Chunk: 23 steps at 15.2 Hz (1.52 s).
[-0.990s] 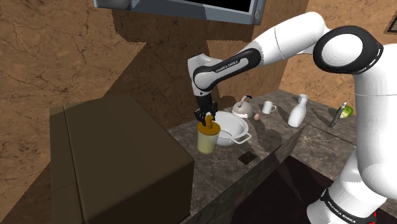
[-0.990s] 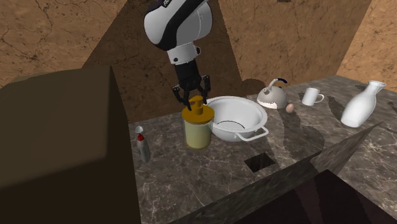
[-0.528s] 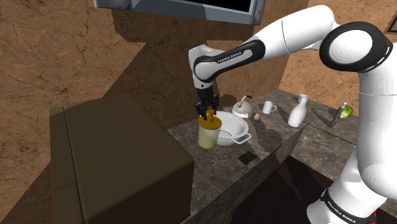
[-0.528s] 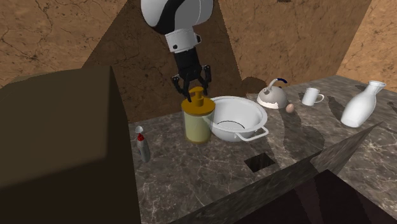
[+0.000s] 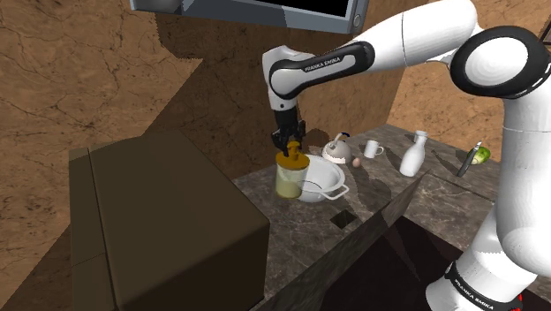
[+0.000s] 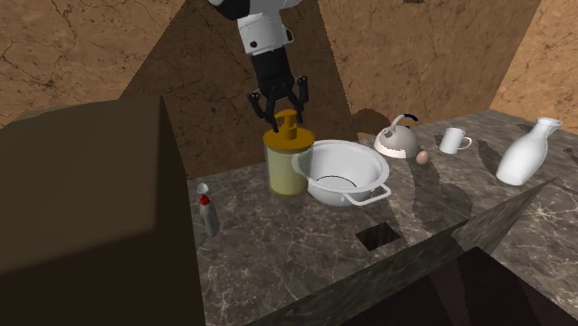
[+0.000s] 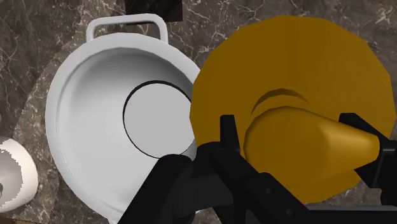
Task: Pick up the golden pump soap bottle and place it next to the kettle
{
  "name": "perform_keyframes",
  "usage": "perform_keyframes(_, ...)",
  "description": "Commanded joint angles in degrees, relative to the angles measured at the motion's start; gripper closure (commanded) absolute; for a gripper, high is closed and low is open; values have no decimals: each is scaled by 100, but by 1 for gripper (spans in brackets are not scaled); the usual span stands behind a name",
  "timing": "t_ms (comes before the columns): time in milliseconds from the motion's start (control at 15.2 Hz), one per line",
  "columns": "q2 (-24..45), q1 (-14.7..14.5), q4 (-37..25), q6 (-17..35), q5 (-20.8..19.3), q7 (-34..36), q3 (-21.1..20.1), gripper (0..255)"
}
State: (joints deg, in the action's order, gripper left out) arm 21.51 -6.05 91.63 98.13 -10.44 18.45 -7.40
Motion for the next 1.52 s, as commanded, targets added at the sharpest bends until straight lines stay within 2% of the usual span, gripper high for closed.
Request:
perform_keyframes(0,-38,-9,-98,-134,10,-9,-6,255)
perform_keyframes(1254,-131,-63,-1425,-1541,33,-194,-20,255)
perform_keyframes(1452,-280,106,-1236,-1463,17,-430,63,255)
